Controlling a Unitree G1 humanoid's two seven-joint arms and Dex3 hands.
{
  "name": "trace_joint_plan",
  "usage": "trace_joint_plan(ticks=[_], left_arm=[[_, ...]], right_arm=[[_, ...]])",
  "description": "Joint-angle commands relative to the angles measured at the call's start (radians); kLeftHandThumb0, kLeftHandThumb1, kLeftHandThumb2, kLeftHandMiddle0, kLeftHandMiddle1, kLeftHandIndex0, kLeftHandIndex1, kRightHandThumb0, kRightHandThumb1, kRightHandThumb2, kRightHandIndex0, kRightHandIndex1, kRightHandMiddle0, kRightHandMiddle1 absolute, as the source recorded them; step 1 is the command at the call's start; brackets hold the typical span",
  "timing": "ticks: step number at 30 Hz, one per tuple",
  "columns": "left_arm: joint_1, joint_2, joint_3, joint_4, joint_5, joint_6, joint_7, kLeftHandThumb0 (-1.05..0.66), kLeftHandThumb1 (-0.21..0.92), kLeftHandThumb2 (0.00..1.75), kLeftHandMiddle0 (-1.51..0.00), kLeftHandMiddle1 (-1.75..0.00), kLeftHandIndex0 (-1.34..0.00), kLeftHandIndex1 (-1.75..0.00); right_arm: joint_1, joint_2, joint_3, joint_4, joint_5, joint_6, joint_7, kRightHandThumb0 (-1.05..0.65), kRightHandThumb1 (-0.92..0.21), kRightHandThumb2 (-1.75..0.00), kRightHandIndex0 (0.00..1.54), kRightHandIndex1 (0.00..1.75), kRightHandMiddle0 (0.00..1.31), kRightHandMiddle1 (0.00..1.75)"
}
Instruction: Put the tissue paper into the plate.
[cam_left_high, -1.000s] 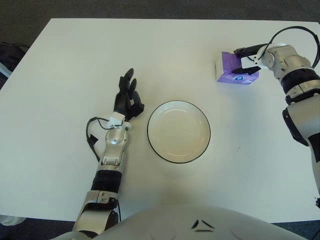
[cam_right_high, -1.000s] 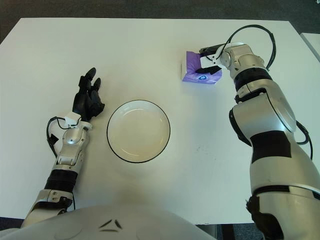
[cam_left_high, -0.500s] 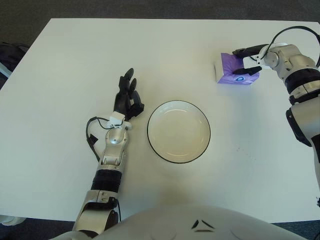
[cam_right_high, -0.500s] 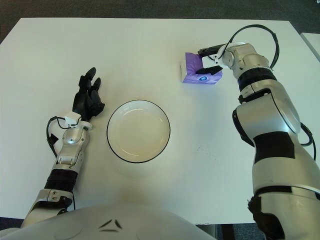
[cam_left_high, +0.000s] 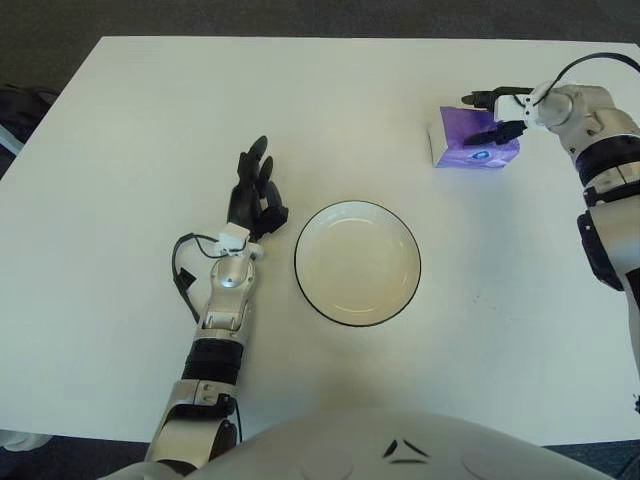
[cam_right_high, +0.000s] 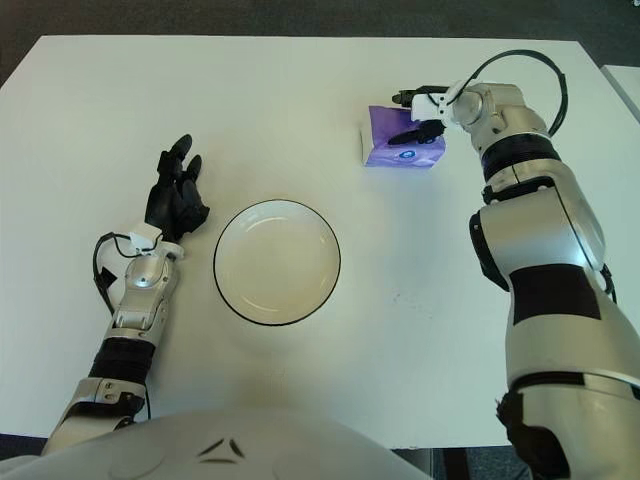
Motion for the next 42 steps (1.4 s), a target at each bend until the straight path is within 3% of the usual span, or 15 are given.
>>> trace_joint_plan(ticks=[1,10,42], left_arm=[[0.071,-0.001,0.001,0.083,0.0,0.078,-0.006,-0.81,0.92,1.03,-0.3,0.0,0.0,-0.45],[0.069,0.001,0.001,0.091,-0.002,0.071,-0.011,-0.81,0.92,1.02,-0.3,0.0,0.0,-0.47],[0.07,0.001,0.0,0.09,0.002,0.082,-0.005,-0.81,0.92,1.02,-0.3,0.0,0.0,-0.48]], right_arm=[[0.018,-0.016,-0.024,0.004,0.03,0.017,0.035,-1.05,-0.9,-0.08,0.0,0.0,0.0,0.0],[0.013,-0.022,-0.05,-0.009,0.05,0.032,0.082,-1.05,-0.87,-0.03,0.0,0.0,0.0,0.0],[0.024,-0.039,-0.067,-0.026,0.064,0.045,0.101,-1.05,-0.81,0.0,0.0,0.0,0.0,0.0]])
